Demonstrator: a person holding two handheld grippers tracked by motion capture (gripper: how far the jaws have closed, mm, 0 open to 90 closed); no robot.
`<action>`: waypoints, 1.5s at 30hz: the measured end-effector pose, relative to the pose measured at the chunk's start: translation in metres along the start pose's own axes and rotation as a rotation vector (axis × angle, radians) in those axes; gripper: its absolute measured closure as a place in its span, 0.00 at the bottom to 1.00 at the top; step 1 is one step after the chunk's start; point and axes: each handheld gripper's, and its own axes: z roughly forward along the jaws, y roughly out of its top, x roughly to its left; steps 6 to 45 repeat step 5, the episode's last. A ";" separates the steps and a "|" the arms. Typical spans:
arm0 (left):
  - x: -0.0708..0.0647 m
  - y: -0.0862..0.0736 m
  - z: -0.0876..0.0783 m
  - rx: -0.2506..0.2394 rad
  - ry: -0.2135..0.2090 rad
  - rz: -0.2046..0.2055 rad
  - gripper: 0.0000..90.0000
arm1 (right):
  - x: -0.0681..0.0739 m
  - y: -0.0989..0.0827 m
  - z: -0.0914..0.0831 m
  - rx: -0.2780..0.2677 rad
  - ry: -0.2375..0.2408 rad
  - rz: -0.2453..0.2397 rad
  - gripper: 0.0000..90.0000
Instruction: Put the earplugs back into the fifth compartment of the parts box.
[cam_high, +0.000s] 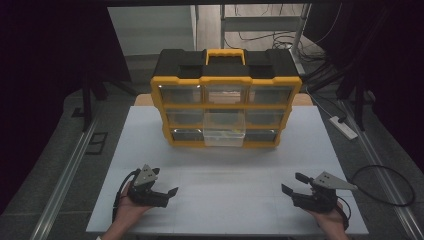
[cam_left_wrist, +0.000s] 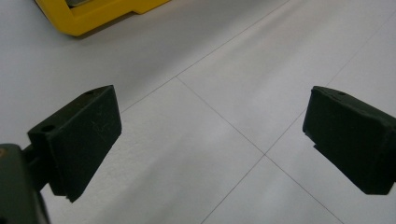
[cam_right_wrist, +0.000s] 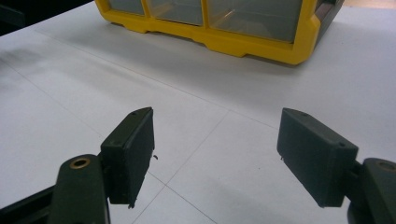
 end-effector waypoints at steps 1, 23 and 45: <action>0.000 0.000 0.000 0.001 -0.001 0.000 0.05 | 0.000 0.000 0.000 0.001 0.000 -0.005 0.31; 0.000 0.000 0.001 0.002 -0.002 0.000 0.05 | 0.000 0.000 0.000 0.001 -0.009 -0.027 0.29; 0.000 0.000 0.001 0.002 -0.002 0.000 0.05 | 0.000 0.000 0.000 0.001 -0.009 -0.027 0.29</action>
